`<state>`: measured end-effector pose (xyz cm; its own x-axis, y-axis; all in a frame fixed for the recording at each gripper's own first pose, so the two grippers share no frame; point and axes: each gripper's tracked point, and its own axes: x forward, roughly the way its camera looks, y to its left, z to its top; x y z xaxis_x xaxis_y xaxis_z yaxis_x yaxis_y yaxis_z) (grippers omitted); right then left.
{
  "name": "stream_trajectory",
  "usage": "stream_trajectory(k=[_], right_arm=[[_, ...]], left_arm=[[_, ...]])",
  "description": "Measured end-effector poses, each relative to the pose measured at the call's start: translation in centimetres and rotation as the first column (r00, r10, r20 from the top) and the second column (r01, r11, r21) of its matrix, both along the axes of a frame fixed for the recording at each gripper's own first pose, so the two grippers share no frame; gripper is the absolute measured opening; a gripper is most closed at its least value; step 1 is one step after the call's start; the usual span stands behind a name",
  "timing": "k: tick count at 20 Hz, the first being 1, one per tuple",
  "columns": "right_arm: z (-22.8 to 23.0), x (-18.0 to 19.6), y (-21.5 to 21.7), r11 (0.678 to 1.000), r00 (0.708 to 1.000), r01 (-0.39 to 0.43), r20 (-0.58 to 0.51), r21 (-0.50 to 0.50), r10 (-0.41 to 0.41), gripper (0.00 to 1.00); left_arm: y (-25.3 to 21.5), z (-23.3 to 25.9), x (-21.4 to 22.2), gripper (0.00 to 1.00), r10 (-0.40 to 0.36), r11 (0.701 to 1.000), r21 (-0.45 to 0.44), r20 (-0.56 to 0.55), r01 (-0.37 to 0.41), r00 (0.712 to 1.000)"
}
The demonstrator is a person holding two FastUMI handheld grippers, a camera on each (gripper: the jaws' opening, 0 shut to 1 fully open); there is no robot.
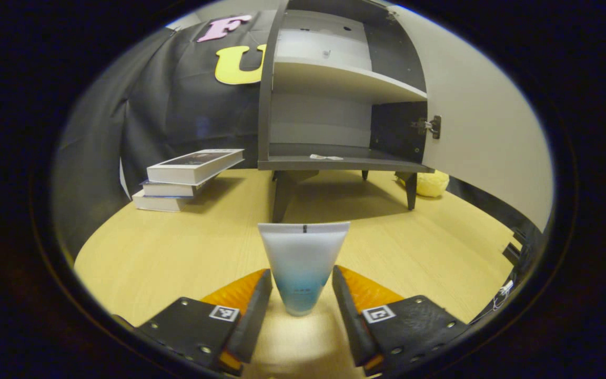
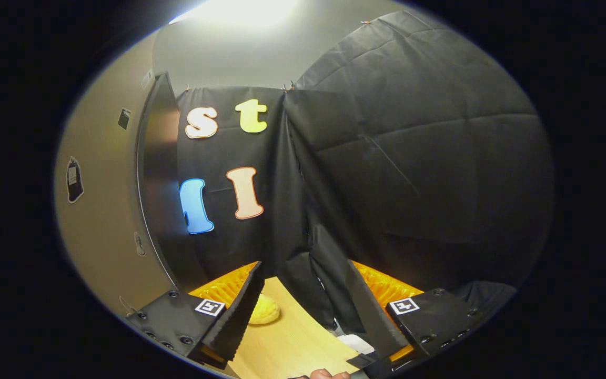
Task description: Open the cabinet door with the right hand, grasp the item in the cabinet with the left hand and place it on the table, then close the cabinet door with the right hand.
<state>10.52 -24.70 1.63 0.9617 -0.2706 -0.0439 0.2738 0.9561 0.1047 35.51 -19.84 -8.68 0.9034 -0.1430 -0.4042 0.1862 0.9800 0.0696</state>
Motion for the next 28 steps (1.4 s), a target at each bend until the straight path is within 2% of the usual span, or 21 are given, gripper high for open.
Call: stream_trajectory(k=[1, 2, 5, 9, 12, 16, 18, 19, 20, 21, 23, 24, 26, 28], right_arm=[[-0.3, -0.2, 0.0, 1.000, 1.000, 0.004, -0.003, -0.002, -0.004, 0.98], [-0.5, -0.6, 0.1, 1.000, 1.000, 0.003, -0.008, -0.006, -0.003, 0.98], [-1.8, -2.0, 0.3, 1.000, 0.999, 0.000, -0.040, -0.031, -0.001, 0.98], [-1.5, -3.0, 1.2, 0.999, 0.999, -0.036, -0.031, -0.005, 0.035, 0.98], [-0.8, -3.0, 1.2, 0.997, 0.997, -0.071, 0.000, -0.013, 0.071, 0.98], [-0.1, -3.0, 0.4, 0.994, 0.993, -0.108, 0.035, -0.030, 0.109, 0.98], [-0.2, -3.1, 1.3, 0.985, 0.985, -0.167, 0.045, -0.043, 0.169, 0.98], [-0.5, -3.1, 1.4, 0.979, 0.979, -0.197, 0.041, -0.053, 0.199, 0.98], [-0.9, -3.1, 1.6, 0.974, 0.974, -0.223, 0.032, -0.046, 0.225, 0.98], [-1.3, -3.2, 2.2, 0.964, 0.964, -0.263, 0.023, -0.033, 0.264, 0.93], [-1.5, -3.3, 3.8, 0.937, 0.937, -0.348, 0.019, -0.007, 0.349, 0.93], [-1.5, -3.3, 4.3, 0.924, 0.924, -0.381, 0.015, -0.008, 0.381, 0.98], [-1.4, -3.5, 4.8, 0.907, 0.907, -0.421, -0.001, -0.021, 0.421, 0.98], [-0.4, -3.8, 6.0, 0.891, 0.892, -0.452, 0.003, -0.032, 0.453, 0.98]], left_arm=[[0.1, 0.8, -0.2, 0.89, 0.001, 1.000, 0.007, 0.006, -0.001, 1.000], [0.3, 1.7, -0.4, 0.93, 0.001, 1.000, 0.012, 0.019, -0.001, 1.000], [0.0, 6.9, -2.0, 0.93, -0.003, 1.000, -0.020, 0.079, 0.005, 0.997], [0.7, 17.5, -5.8, 0.92, 0.033, 0.999, -0.037, 0.182, -0.027, 0.983], [0.9, 25.9, -7.4, 0.92, 0.087, 0.994, -0.092, 0.261, -0.065, 0.961], [0.0, 35.7, -9.9, 0.92, 0.132, 0.989, -0.104, 0.348, -0.102, 0.928], [-1.1, 39.2, -10.9, 0.88, 0.155, 0.987, -0.103, 0.370, -0.125, 0.916], [-1.6, 40.6, -11.3, 0.92, 0.172, 0.984, -0.100, 0.368, -0.145, 0.914], [-2.3, 41.8, -11.5, 0.88, 0.184, 0.983, -0.093, 0.361, -0.161, 0.914], [-2.9, 42.9, -11.5, 0.88, 0.199, 0.980, -0.097, 0.350, -0.176, 0.915], [-4.9, 44.7, -11.4, 0.89, 0.215, 0.972, -0.158, 0.323, -0.172, 0.922], [-5.1, 45.6, -11.3, 0.89, 0.233, 0.966, -0.186, 0.307, -0.182, 0.923], [-4.3, 47.2, -10.9, 0.92, 0.284, 0.951, -0.204, 0.291, -0.231, 0.914], [-3.3, 48.1, -10.3, 0.88, 0.321, 0.942, -0.190, 0.279, -0.275, 0.905]])
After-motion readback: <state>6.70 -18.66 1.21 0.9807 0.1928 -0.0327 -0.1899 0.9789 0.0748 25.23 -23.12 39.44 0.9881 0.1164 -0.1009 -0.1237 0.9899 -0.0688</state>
